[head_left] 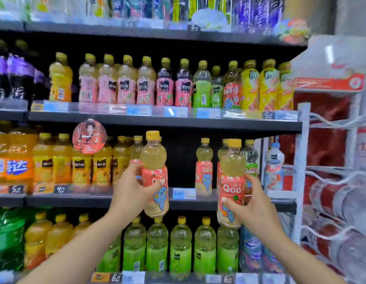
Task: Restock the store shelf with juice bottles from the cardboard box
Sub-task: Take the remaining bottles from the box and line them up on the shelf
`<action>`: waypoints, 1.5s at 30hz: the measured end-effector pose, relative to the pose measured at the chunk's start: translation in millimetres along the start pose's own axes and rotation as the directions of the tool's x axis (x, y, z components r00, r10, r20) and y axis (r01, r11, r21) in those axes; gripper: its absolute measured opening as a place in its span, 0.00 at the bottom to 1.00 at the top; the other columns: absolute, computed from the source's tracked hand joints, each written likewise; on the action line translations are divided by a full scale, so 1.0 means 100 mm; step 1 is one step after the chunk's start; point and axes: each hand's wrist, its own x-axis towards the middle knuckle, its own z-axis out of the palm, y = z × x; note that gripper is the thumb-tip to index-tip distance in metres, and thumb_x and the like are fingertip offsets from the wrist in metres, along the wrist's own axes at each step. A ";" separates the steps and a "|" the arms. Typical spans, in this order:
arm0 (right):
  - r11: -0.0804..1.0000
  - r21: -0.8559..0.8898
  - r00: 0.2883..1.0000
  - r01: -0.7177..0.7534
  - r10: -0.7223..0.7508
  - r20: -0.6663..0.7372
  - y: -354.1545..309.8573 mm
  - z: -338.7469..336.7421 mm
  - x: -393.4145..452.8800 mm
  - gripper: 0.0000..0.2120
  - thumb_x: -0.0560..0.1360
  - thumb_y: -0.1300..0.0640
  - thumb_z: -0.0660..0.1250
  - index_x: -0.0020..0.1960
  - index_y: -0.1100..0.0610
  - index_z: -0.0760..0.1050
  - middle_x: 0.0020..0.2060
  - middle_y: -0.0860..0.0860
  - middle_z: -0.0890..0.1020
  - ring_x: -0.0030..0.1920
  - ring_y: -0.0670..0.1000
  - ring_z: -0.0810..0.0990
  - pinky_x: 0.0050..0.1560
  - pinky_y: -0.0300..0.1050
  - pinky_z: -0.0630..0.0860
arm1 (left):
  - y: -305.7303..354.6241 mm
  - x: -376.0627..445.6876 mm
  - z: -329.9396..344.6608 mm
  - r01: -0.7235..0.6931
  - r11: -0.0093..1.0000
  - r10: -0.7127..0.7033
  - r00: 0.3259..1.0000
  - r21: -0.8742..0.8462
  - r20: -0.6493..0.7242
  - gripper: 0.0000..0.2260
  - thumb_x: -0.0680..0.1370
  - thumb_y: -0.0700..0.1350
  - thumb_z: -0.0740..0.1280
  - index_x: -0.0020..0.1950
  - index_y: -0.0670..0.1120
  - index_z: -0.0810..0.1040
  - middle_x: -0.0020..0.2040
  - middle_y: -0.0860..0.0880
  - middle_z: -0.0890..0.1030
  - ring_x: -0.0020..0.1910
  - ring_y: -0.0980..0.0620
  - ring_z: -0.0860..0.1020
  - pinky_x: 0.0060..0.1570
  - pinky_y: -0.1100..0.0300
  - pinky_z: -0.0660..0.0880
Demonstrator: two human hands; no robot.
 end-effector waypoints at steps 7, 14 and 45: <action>0.999 0.046 0.994 -0.004 0.010 -0.111 0.06 0.13 0.70 0.38 0.69 0.48 0.75 0.71 0.50 0.59 0.48 0.42 0.75 0.44 0.43 0.76 0.39 0.36 0.71 | 0.05 0.59 0.59 -0.067 0.997 0.067 0.998 -0.042 -0.012 0.17 0.67 0.50 0.77 0.47 0.59 0.71 0.44 0.57 0.80 0.43 0.61 0.79 0.41 0.59 0.77; 0.998 0.046 0.989 -0.035 0.042 -0.145 0.25 0.32 1.00 0.39 0.67 0.45 0.75 0.71 0.46 0.57 0.50 0.42 0.75 0.47 0.45 0.77 0.46 0.45 0.77 | -0.08 0.97 1.07 -0.104 0.991 0.106 0.994 -0.088 0.009 0.21 0.69 0.50 0.76 0.58 0.55 0.71 0.50 0.56 0.79 0.47 0.60 0.78 0.44 0.63 0.76; 0.999 0.047 0.995 -0.002 0.007 -0.100 0.50 0.20 1.00 0.38 0.66 0.48 0.76 0.69 0.43 0.58 0.47 0.33 0.71 0.45 0.37 0.74 0.44 0.37 0.76 | -0.13 0.68 1.73 -0.167 0.952 0.149 0.985 0.258 0.086 0.27 0.74 0.54 0.69 0.71 0.50 0.65 0.64 0.53 0.70 0.65 0.55 0.67 0.61 0.62 0.66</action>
